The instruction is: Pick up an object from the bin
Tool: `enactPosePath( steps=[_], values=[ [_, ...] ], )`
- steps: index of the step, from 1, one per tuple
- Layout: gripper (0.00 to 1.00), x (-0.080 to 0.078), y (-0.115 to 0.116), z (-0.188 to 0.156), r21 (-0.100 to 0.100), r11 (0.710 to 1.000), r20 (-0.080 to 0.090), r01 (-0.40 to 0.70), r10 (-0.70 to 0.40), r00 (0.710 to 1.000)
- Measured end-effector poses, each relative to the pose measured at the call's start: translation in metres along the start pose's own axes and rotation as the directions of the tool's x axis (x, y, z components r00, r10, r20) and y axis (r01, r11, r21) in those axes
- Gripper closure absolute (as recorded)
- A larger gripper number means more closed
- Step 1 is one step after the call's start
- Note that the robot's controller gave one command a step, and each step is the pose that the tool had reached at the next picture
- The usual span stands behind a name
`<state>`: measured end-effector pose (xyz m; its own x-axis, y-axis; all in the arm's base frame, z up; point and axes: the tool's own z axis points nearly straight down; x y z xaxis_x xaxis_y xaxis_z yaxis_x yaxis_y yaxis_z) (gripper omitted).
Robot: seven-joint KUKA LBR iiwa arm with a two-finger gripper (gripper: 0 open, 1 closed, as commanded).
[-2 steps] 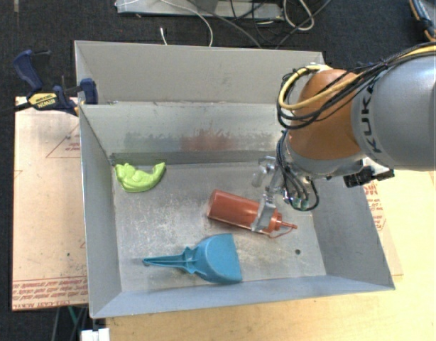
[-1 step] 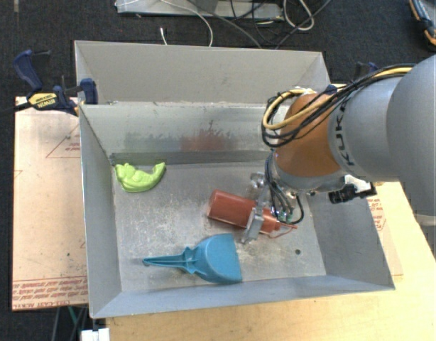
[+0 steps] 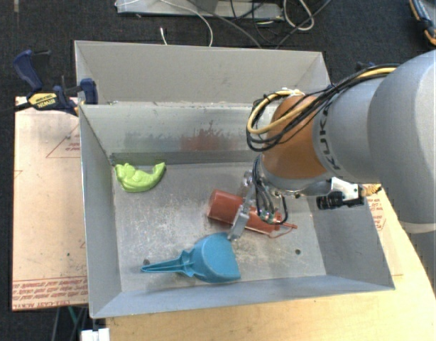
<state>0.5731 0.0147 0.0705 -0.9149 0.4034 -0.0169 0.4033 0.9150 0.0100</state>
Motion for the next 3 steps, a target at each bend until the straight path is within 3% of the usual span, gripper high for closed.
enactPosePath(
  steps=[1,2,3],
  values=[
    [1.0,-0.011,-0.021,-0.001,0.006,0.995,-0.017,0.103,-0.103,0.995],
    [1.0,-0.011,-0.021,-0.001,0.006,0.995,-0.017,0.103,-0.103,0.995],
    [1.0,-0.008,-0.022,-0.038,0.008,0.995,-0.027,0.104,-0.104,0.994]
  ],
)
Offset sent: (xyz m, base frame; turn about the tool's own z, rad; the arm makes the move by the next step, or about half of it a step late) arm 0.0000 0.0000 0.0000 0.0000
